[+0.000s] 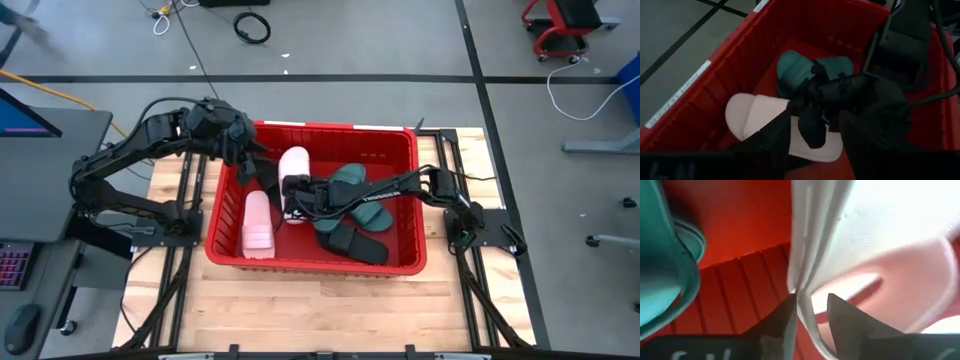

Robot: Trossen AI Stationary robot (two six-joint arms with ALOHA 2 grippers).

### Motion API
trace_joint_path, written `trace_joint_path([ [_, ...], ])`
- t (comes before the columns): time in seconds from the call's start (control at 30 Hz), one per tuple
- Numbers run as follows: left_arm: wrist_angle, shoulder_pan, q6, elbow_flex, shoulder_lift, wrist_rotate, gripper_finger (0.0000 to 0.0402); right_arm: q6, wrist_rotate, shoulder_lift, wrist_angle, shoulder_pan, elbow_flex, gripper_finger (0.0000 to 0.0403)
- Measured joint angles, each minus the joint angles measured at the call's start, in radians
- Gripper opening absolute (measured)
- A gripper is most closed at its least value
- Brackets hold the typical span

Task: Pick and place slides into bin
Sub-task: Put the pink slipper into the red bin

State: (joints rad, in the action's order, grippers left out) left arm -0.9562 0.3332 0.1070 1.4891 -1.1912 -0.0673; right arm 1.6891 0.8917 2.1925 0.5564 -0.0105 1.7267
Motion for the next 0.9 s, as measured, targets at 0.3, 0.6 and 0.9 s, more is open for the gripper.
trace_joint_path([
  [0.3,-0.008,0.000,0.011,0.000,0.000,0.000,0.0172,-0.013,0.031,-0.035,-0.016,0.002,0.000,0.0159],
  [0.6,-0.008,0.000,0.011,0.000,0.000,0.000,0.0176,-0.062,0.053,-0.070,-0.018,0.006,0.000,0.0184],
  [0.9,-0.005,-0.002,0.012,0.000,0.002,0.000,0.0174,-0.013,0.069,-0.112,-0.038,0.000,0.001,0.0185],
])
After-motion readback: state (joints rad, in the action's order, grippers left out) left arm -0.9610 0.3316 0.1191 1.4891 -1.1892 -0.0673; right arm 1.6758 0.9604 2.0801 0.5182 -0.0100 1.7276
